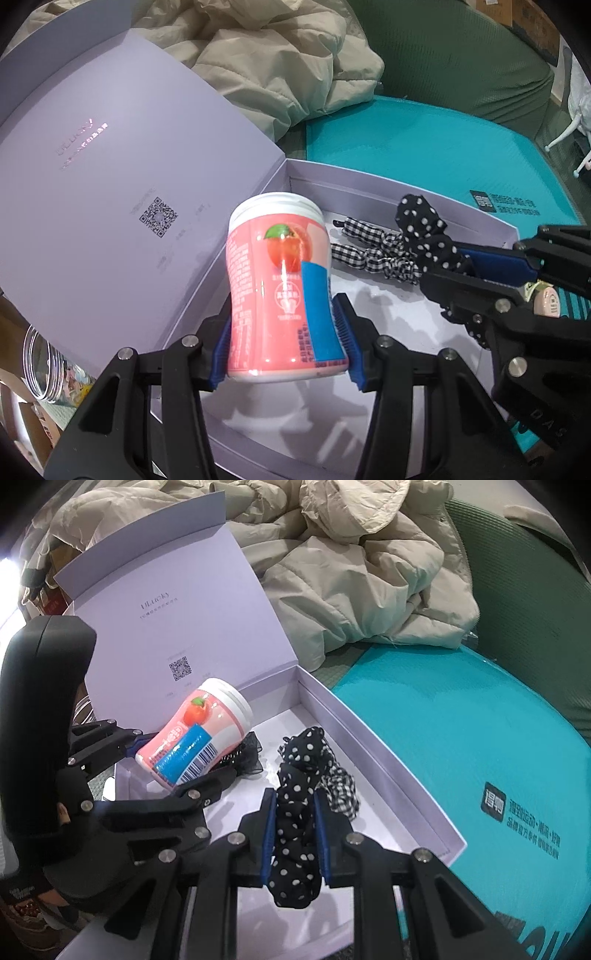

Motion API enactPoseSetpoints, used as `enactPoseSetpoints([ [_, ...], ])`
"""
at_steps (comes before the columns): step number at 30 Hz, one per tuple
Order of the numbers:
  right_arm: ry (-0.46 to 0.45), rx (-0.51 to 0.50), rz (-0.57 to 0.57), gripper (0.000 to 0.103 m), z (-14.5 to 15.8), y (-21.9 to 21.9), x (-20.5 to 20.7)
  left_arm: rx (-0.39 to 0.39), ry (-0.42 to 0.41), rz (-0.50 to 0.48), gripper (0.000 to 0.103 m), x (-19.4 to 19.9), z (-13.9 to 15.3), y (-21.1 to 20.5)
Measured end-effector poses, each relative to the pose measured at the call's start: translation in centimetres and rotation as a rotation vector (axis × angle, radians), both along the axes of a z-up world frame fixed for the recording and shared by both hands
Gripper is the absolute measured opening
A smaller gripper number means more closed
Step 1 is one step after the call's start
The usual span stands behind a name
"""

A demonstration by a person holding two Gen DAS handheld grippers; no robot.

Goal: Organize objects
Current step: 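Lower and open the right gripper releasing the scrunchie while the left gripper releases the bottle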

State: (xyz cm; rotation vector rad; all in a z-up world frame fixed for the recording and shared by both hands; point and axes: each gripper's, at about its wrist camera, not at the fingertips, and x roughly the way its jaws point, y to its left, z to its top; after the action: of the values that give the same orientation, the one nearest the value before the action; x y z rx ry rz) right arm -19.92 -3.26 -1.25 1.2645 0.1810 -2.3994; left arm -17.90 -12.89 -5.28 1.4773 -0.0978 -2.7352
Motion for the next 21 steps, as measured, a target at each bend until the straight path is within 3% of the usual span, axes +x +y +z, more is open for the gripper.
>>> enactPoseSetpoints([
  [10,-0.003,0.056,0.03,0.019,-1.4,-1.2,-2.3,-0.032,-0.052,0.018,0.049,-1.4,-1.3,-0.3],
  [21,-0.034,0.094,0.023,0.019,-2.7,-0.8,-3.7,-0.011,-0.093,0.012,0.049,-2.4,-2.3,-0.1],
])
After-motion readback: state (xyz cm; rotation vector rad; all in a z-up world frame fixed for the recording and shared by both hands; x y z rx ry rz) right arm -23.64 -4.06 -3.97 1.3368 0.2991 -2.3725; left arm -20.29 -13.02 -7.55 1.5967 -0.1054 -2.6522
